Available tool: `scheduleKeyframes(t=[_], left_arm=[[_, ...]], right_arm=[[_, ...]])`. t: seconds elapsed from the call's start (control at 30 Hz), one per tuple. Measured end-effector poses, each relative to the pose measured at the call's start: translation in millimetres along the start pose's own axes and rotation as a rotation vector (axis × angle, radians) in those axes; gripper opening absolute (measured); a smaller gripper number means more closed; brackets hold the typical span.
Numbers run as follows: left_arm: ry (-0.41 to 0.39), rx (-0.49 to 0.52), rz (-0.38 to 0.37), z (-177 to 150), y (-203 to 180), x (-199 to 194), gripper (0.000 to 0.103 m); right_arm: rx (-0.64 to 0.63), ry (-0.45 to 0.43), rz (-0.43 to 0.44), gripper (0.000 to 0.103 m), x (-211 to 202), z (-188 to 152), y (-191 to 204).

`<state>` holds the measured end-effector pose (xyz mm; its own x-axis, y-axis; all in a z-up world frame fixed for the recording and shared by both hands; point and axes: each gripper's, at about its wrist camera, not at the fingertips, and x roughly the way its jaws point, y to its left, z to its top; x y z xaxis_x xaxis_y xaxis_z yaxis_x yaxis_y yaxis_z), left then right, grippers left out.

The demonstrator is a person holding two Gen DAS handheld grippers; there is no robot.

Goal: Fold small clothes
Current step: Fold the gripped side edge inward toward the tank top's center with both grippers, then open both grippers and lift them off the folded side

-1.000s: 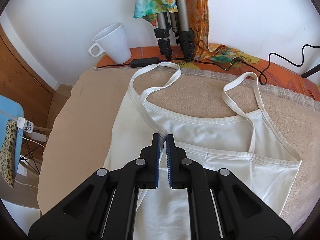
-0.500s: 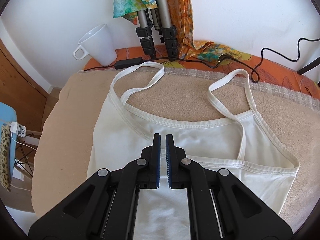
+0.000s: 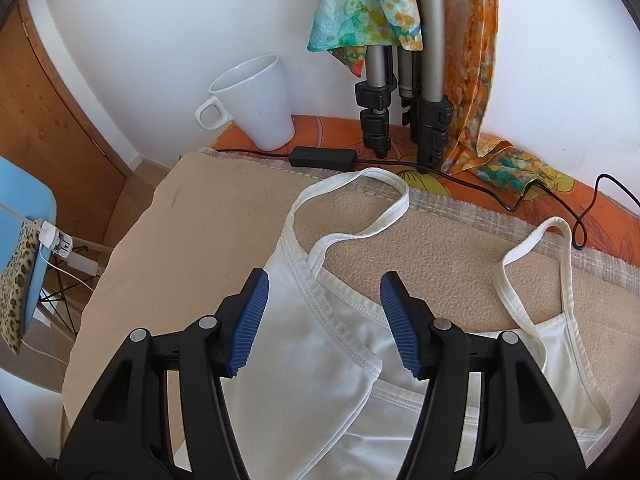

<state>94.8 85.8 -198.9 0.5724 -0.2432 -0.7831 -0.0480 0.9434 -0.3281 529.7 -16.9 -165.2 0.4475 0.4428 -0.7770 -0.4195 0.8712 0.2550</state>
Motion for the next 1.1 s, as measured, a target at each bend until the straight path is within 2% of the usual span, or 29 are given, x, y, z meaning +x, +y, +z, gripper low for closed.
scheduleKeyframes(t=[0.07, 0.13, 0.17, 0.2, 0.23, 0.3, 0.33, 0.4, 0.43, 0.5, 0.53, 0.6, 0.7, 0.83, 0.87, 0.93, 1.03, 1.1], left_arm=[[-0.002, 0.015, 0.006, -1, -1, 0, 0.02], [-0.003, 0.028, 0.011, -1, -5, 1, 0.012], [-0.004, 0.035, 0.014, -1, -6, 2, 0.009], [-0.004, 0.045, 0.02, -1, -9, 2, 0.008], [-0.006, 0.056, 0.029, -1, -12, 2, 0.007], [-0.01, 0.069, 0.04, -1, -14, 3, 0.006], [-0.01, 0.069, 0.04, -1, -14, 4, 0.006], [-0.007, 0.057, 0.034, 0, -12, 4, 0.006], [-0.006, 0.052, 0.031, 0, -12, 4, 0.006], [-0.006, 0.054, 0.034, 0, -12, 5, 0.006], [-0.007, 0.057, 0.036, 0, -13, 5, 0.006], [-0.006, 0.059, 0.038, 1, -13, 5, 0.006], [-0.005, 0.054, 0.036, 0, -13, 5, 0.006], [-0.004, 0.066, 0.045, -1, -14, 4, 0.006], [-0.004, 0.071, 0.049, -2, -15, 4, 0.006], [-0.005, 0.078, 0.055, -4, -16, 3, 0.007], [-0.007, 0.082, 0.059, -7, -14, 0, 0.007], [-0.011, 0.084, 0.076, -9, -13, -2, 0.007]], right_arm=[[-0.003, 0.018, 0.004, 0.057, 9, -3, -2], [-0.008, 0.038, 0.01, 0.034, 16, -5, -3], [-0.007, 0.048, 0.026, 0.027, 19, -7, -2], [-0.009, 0.05, 0.04, 0.01, 19, -8, -1], [-0.023, 0.05, 0.042, 0.005, 18, -9, 1], [-0.087, 0.039, 0.002, 0.003, 15, -10, 9], [-0.119, 0.026, -0.055, 0.003, 14, -10, 11], [-0.086, 0.033, -0.177, 0.001, 18, -5, 0], [-0.053, 0.021, -0.168, 0.001, 15, -4, -8], [0.011, 0.008, -0.045, 0.002, 6, -1, -19], [0.022, 0.009, -0.026, 0.006, 4, 0, -20], [-0.001, -0.029, -0.041, 0.006, -5, 1, -15], [-0.029, -0.017, 0.092, 0.006, -12, 0, 0], [-0.16, 0.063, 0.155, 0.006, -4, -10, 36], [-0.188, 0.087, 0.14, 0.006, 1, -13, 43], [-0.237, 0.098, 0.035, 0.006, 13, -19, 48], [-0.189, 0.101, -0.109, 0.006, 34, -11, 34], [-0.126, 0.077, -0.092, 0.006, 33, -5, 25]])
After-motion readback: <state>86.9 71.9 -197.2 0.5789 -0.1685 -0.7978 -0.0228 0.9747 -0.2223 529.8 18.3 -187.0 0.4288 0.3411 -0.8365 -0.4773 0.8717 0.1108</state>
